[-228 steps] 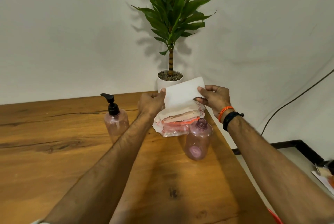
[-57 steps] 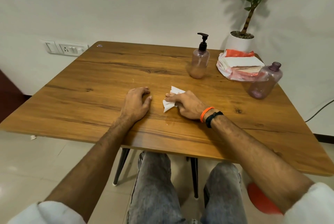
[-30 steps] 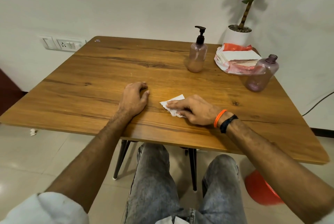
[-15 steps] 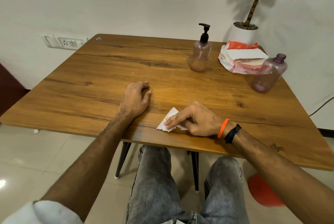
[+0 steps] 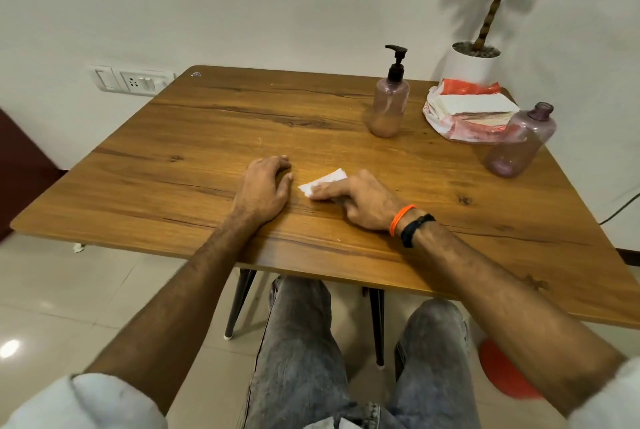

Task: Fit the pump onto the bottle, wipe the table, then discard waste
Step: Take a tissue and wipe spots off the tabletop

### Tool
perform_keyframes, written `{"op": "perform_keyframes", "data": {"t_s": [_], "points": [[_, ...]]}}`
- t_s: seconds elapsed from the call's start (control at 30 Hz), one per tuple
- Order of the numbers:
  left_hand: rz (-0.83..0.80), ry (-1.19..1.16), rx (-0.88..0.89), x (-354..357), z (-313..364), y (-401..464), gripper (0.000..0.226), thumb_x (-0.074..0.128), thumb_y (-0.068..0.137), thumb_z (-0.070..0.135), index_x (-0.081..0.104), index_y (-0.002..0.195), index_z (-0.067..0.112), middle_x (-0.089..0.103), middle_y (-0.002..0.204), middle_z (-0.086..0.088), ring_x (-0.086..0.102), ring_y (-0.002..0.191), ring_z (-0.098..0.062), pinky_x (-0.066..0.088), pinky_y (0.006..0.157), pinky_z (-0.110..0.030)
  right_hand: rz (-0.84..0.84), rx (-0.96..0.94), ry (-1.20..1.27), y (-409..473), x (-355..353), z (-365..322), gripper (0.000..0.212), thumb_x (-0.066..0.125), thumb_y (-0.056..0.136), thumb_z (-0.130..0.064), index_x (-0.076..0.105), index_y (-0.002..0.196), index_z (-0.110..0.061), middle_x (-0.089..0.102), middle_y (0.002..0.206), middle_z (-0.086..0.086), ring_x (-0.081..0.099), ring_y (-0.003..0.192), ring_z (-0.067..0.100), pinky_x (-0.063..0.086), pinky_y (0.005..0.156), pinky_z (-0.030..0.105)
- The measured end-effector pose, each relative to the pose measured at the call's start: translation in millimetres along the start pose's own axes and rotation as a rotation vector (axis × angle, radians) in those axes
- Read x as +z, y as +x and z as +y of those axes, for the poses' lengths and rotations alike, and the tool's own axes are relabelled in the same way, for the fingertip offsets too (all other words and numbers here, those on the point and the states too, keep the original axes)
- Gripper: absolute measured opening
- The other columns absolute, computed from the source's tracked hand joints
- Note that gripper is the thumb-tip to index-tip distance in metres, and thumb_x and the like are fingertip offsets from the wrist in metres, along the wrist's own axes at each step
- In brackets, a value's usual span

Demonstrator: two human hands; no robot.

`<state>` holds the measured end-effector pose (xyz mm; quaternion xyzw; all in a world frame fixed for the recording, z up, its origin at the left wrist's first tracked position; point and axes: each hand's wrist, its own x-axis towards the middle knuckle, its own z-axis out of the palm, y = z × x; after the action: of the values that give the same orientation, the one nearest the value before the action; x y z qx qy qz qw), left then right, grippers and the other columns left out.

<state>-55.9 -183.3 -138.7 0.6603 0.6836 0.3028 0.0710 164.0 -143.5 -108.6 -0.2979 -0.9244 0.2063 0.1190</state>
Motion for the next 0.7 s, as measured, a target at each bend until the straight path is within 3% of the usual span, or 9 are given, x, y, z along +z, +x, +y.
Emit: {"op": "perform_keyframes", "data": {"t_s": [0.13,0.23,0.3,0.37,0.43,0.53,0.7], "points": [[0.011,0.004,-0.01,0,3,-1,0.033,0.056,0.094,0.022,0.062,0.122,0.007,0.06,0.133,-0.007,0.051,0.124,-0.025,0.038,0.108,-0.042,-0.117,-0.155,0.134,-22,5,-11,0.053,0.049,0.084,0.01,0.069,0.12,-0.024,0.063,0.13,-0.008,0.05,0.127,-0.002,0.032,0.113,0.018],[-0.004,0.005,-0.006,-2,3,-4,0.035,0.054,0.095,0.023,0.06,0.126,0.008,0.058,0.136,-0.007,0.049,0.126,-0.024,0.037,0.109,-0.043,-0.176,-0.13,0.223,-37,-4,-9,0.049,0.051,0.086,0.006,0.072,0.114,-0.028,0.067,0.123,-0.013,0.055,0.123,-0.001,0.041,0.11,0.027],[-0.016,0.001,-0.004,-3,3,-6,0.036,0.053,0.096,0.024,0.059,0.127,0.009,0.056,0.138,-0.006,0.047,0.128,-0.024,0.035,0.11,-0.043,-0.122,-0.057,0.292,-41,-12,-5,0.044,0.054,0.088,0.003,0.072,0.113,-0.029,0.069,0.115,-0.018,0.06,0.113,-0.002,0.049,0.099,0.025],[-0.015,-0.002,0.0,-3,4,-8,0.036,0.053,0.096,0.024,0.058,0.128,0.008,0.056,0.138,-0.007,0.046,0.128,-0.024,0.034,0.111,-0.04,0.037,0.007,0.321,-39,-17,-1,0.043,0.055,0.089,0.004,0.072,0.114,-0.027,0.069,0.107,-0.027,0.061,0.103,-0.009,0.05,0.089,0.015],[-0.003,0.003,0.0,-3,5,-10,0.036,0.053,0.096,0.024,0.059,0.128,0.008,0.056,0.138,-0.006,0.046,0.128,-0.024,0.033,0.11,-0.038,0.132,0.085,0.261,-32,-18,1,0.044,0.054,0.089,0.004,0.069,0.119,-0.025,0.068,0.118,-0.017,0.058,0.114,-0.003,0.047,0.099,0.02],[-0.002,0.015,-0.005,-2,5,-13,0.036,0.053,0.095,0.025,0.059,0.127,0.01,0.056,0.137,-0.005,0.046,0.128,-0.022,0.033,0.109,-0.036,0.055,0.093,0.104,-26,-12,-3,0.051,0.051,0.089,0.008,0.064,0.126,-0.025,0.061,0.133,-0.006,0.051,0.129,0.011,0.037,0.113,0.028],[0.022,0.033,-0.016,0,5,-14,0.035,0.054,0.094,0.025,0.061,0.125,0.01,0.059,0.135,-0.005,0.049,0.126,-0.023,0.035,0.109,-0.038,-0.102,-0.092,0.102,-36,5,-21,0.058,0.048,0.084,0.011,0.065,0.125,-0.025,0.059,0.135,-0.01,0.046,0.131,0.0,0.025,0.113,0.013]]}}
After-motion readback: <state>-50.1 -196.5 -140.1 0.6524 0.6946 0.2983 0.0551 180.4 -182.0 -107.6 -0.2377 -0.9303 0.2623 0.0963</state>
